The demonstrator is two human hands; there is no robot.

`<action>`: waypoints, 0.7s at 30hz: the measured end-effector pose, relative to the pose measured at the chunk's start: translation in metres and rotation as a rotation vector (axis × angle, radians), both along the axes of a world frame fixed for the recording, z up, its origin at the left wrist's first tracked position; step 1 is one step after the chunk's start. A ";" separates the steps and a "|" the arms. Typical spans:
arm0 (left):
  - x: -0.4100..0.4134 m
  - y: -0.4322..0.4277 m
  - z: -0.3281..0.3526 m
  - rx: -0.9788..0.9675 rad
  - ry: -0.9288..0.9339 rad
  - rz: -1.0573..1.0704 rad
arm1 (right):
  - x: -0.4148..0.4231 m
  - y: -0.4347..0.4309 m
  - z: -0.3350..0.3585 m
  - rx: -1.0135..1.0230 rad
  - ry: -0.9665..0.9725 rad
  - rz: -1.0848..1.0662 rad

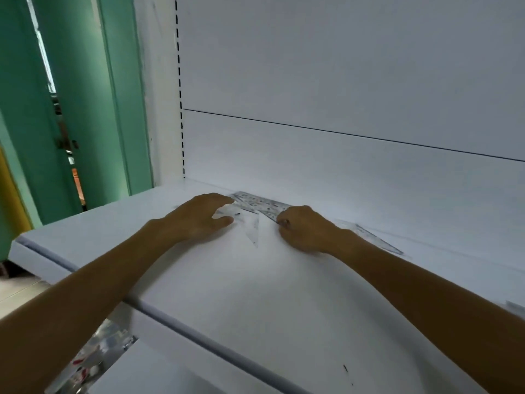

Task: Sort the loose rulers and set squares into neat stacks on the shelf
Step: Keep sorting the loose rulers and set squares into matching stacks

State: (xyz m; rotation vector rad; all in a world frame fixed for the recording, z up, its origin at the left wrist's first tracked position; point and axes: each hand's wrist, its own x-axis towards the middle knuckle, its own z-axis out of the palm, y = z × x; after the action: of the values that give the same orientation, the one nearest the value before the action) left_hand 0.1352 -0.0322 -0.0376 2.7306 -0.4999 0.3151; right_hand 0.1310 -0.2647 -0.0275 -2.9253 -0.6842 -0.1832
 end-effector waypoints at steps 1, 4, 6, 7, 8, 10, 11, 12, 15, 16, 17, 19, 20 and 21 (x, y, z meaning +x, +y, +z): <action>0.005 -0.002 0.000 0.014 0.020 -0.005 | 0.003 0.000 -0.002 -0.013 -0.006 0.003; 0.011 -0.007 0.000 0.107 0.060 -0.038 | 0.006 -0.003 -0.004 0.003 -0.052 0.016; 0.007 -0.009 -0.001 0.133 0.048 -0.062 | 0.004 -0.004 -0.006 0.038 -0.072 0.014; 0.004 -0.008 -0.001 0.128 0.033 -0.073 | 0.003 -0.005 -0.006 0.056 -0.078 0.012; 0.000 -0.008 0.000 0.124 0.018 -0.084 | 0.001 -0.005 -0.007 0.062 -0.088 0.013; -0.008 -0.005 0.001 0.121 0.004 -0.111 | -0.005 -0.006 -0.006 0.032 -0.110 0.016; -0.013 -0.003 0.002 0.118 0.006 -0.127 | -0.009 -0.005 -0.005 0.007 -0.121 0.009; -0.018 -0.002 0.003 0.116 0.012 -0.144 | -0.014 -0.004 -0.004 -0.017 -0.133 -0.004; -0.036 0.003 0.003 0.083 0.022 -0.204 | -0.032 0.000 -0.003 -0.103 -0.174 -0.058; -0.043 0.005 0.003 0.058 0.024 -0.226 | -0.038 0.003 -0.004 -0.121 -0.180 -0.078; -0.050 0.007 0.003 0.037 0.027 -0.244 | -0.045 0.005 -0.005 -0.127 -0.187 -0.101; -0.065 0.011 0.002 0.025 0.026 -0.274 | -0.057 0.010 -0.006 -0.148 -0.221 -0.152; -0.072 0.013 0.002 0.025 0.022 -0.286 | -0.064 0.012 -0.006 -0.181 -0.250 -0.173; -0.080 0.014 0.002 0.029 0.019 -0.300 | -0.070 0.013 -0.007 -0.231 -0.285 -0.187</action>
State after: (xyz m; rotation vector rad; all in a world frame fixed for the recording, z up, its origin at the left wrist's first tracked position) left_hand 0.0553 -0.0179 -0.0359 2.6312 -0.9002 0.2049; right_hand 0.0608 -0.2516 -0.0343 -3.2211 -0.4920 -0.5870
